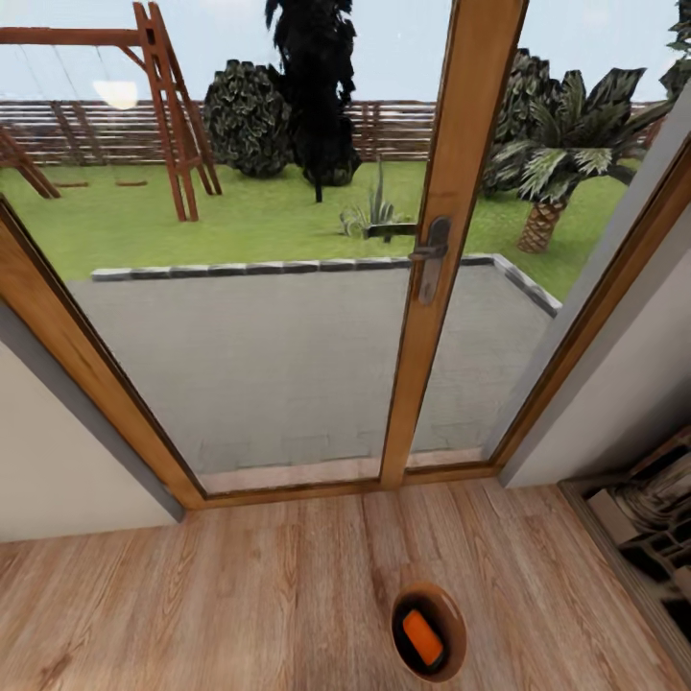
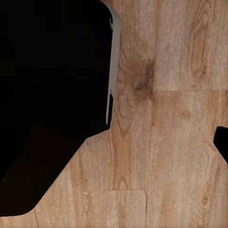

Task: Put the three can of soda from the living room inside the tash can in the kitchen.

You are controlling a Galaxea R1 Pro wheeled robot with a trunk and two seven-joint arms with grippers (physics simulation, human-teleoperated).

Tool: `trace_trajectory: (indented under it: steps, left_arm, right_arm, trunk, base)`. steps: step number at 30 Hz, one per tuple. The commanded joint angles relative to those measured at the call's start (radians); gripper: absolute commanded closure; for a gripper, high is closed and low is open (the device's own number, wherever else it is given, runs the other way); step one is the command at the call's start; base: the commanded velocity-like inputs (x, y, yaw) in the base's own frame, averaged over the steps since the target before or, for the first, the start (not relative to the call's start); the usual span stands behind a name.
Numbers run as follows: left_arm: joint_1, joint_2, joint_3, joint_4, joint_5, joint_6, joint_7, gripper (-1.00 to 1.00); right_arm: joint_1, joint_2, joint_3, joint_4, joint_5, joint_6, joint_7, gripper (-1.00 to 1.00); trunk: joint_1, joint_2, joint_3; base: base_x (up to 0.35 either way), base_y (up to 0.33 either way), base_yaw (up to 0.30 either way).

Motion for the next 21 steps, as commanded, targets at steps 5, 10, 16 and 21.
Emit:
trace_trajectory:
  steps: [5, 10, 16, 21]
  left_arm:
    - [-0.001, 0.000, -0.001, -0.001, -0.001, 0.000, -0.001, -1.00]
    - [-0.001, 0.001, -0.005, -0.001, -0.004, 0.000, -0.001, -1.00]
    - [-0.001, 0.001, -0.006, -0.001, -0.006, 0.000, 0.000, -1.00]
    - [-0.001, 0.000, -0.004, -0.001, -0.008, 0.000, 0.000, -1.00]
  right_arm:
    - [0.000, 0.001, 0.000, -0.001, 0.000, 0.000, 0.000, -1.00]
    - [0.000, 0.001, 0.002, -0.001, 0.003, 0.001, 0.002, -1.00]
    - [0.000, 0.001, 0.002, 0.000, 0.004, 0.001, 0.002, -1.00]
    - [0.000, 0.003, 0.002, 0.007, 0.005, 0.001, 0.002, -1.00]
  trunk:
    - [0.000, 0.000, 0.000]
    - [0.000, 0.000, 0.000]
    - [0.000, 0.000, 0.000]
    - [0.000, 0.000, 0.000]
  base:
    - [0.000, 0.000, 0.000]
    - [0.000, 0.000, 0.000]
    - [0.000, 0.000, 0.000]
    - [0.000, 0.000, 0.000]
